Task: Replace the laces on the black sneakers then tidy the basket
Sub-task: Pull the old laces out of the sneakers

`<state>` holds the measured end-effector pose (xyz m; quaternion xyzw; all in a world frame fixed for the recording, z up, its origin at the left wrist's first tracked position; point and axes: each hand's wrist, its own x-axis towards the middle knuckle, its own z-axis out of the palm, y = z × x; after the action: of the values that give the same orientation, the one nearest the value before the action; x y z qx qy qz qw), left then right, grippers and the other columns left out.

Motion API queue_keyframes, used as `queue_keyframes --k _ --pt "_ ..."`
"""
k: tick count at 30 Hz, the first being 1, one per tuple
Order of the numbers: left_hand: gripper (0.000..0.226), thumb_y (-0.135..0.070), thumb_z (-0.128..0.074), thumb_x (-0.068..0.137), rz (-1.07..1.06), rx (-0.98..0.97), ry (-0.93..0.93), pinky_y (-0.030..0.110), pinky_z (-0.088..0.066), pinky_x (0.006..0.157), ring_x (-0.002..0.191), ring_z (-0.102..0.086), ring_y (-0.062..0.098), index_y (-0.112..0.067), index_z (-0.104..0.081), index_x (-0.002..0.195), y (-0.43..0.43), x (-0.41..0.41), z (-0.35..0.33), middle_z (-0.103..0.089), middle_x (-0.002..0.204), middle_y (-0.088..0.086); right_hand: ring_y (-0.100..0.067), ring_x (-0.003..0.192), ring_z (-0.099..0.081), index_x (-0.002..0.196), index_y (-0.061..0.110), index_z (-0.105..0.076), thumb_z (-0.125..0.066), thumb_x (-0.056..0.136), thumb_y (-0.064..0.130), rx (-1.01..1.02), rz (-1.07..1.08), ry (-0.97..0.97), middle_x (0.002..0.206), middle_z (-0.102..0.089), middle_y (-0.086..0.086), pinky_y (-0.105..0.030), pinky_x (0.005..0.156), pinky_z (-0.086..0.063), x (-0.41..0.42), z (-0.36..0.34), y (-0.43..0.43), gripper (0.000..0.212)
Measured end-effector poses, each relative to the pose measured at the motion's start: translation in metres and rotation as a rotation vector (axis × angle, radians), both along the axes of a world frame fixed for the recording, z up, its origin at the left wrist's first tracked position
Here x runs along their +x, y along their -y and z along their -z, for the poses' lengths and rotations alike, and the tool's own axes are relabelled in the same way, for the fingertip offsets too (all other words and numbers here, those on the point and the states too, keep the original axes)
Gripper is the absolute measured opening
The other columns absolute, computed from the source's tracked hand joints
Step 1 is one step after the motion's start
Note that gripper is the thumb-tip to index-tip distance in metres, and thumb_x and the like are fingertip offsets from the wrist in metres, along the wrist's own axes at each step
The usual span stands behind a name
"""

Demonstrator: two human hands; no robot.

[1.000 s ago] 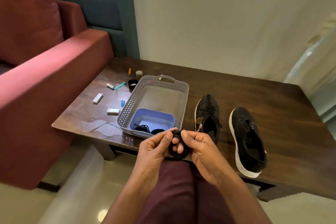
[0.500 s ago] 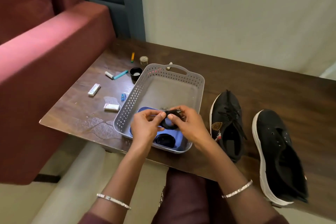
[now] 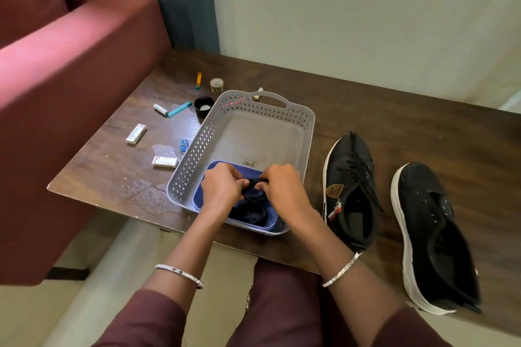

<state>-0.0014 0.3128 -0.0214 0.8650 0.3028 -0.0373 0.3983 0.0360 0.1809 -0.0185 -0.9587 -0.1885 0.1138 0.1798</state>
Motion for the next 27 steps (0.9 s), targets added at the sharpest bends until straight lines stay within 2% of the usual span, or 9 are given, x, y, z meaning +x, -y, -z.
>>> queue_keyframes --k 3,8,11,14,16,19,21,24,27 --pt "0.021 -0.023 -0.079 0.082 -0.02 0.027 -0.004 0.039 -0.059 0.074 0.069 -0.071 0.026 -0.021 -0.063 0.069 0.002 0.0 0.007 -0.072 0.073 0.007 -0.039 0.092 -0.063 0.094 0.006 -0.068 -0.064 0.095 0.025 -0.051 -0.017 0.029 0.094 -0.068 -0.019 -0.034 0.067 -0.038 -0.005 -0.002 -0.003 0.019" --pt "0.007 -0.017 -0.078 0.082 -0.001 0.11 0.003 0.034 -0.056 0.073 0.076 -0.068 0.028 -0.013 -0.074 0.077 0.003 -0.002 0.005 -0.07 0.075 0.011 -0.038 0.091 -0.063 0.094 0.006 -0.063 -0.061 0.097 0.024 -0.086 -0.048 0.125 0.1 -0.063 -0.016 -0.035 0.065 -0.036 -0.016 -0.005 0.0 0.019" --pt "0.01 -0.015 -0.078 0.081 0.009 0.147 -0.014 0.035 -0.055 0.069 0.074 -0.065 0.029 -0.008 -0.075 0.074 0.005 0.0 0.003 -0.068 0.072 0.011 -0.037 0.093 -0.062 0.098 0.005 -0.063 -0.061 0.097 0.029 -0.068 -0.021 0.14 0.102 -0.062 -0.014 -0.034 0.065 -0.035 -0.017 -0.011 0.006 0.024" --pt "0.014 -0.014 -0.077 0.082 0.009 0.162 -0.035 0.032 -0.052 0.065 0.068 -0.061 0.026 -0.01 -0.072 0.069 0.008 -0.001 -0.002 -0.065 0.066 0.006 -0.034 0.099 -0.063 0.104 0.008 -0.065 -0.061 0.096 0.033 -0.04 0.042 0.158 0.104 -0.065 -0.012 -0.034 0.072 -0.041 -0.014 -0.024 0.018 0.027" --pt "0.016 -0.01 -0.071 0.084 0.013 0.207 -0.018 0.031 -0.051 0.065 0.067 -0.058 0.026 -0.01 -0.071 0.068 0.01 -0.006 -0.009 -0.065 0.067 0.006 -0.031 0.094 -0.065 0.1 0.009 -0.07 -0.063 0.093 0.027 0.076 0.137 0.201 0.098 -0.07 -0.009 -0.036 0.076 -0.048 -0.016 -0.031 0.037 0.02" --pt "0.014 -0.015 -0.065 0.09 0.022 0.285 0.126 0.041 -0.056 0.07 0.076 -0.065 0.035 -0.009 -0.074 0.08 0.016 -0.017 -0.024 -0.071 0.077 0.013 -0.02 0.077 -0.068 0.091 0.016 -0.075 -0.068 0.089 0.017 0.346 0.351 0.336 0.084 -0.073 0.0 -0.035 0.073 -0.054 -0.031 -0.04 0.081 0.007" --pt "0.017 -0.024 -0.066 0.092 0.047 0.321 0.236 0.036 -0.049 0.063 0.077 -0.066 0.034 -0.012 -0.073 0.084 0.03 -0.027 -0.037 -0.071 0.075 0.011 -0.012 0.073 -0.066 0.092 0.019 -0.075 -0.071 0.088 0.016 0.45 0.462 0.418 0.082 -0.072 0.005 -0.032 0.073 -0.054 -0.049 -0.044 0.114 0.006" --pt "0.016 -0.03 -0.067 0.092 0.148 0.31 0.369 0.029 -0.032 0.053 0.073 -0.067 0.024 -0.021 -0.072 0.081 0.066 -0.046 -0.055 -0.071 0.07 0.0 -0.017 0.078 -0.064 0.094 0.018 -0.073 -0.071 0.088 0.013 0.45 0.589 0.542 0.084 -0.07 0.005 -0.032 0.074 -0.051 -0.08 -0.041 0.16 0.007" --pt "0.011 -0.032 -0.07 0.089 0.283 0.212 0.51 0.031 -0.047 0.059 0.07 -0.067 0.012 -0.023 -0.073 0.083 0.107 -0.062 -0.057 -0.072 0.073 -0.006 -0.027 0.092 -0.06 0.096 0.017 -0.071 -0.073 0.087 0.015 0.323 0.651 0.604 0.093 -0.07 0.0 -0.034 0.08 -0.044 -0.107 -0.023 0.2 0.01"
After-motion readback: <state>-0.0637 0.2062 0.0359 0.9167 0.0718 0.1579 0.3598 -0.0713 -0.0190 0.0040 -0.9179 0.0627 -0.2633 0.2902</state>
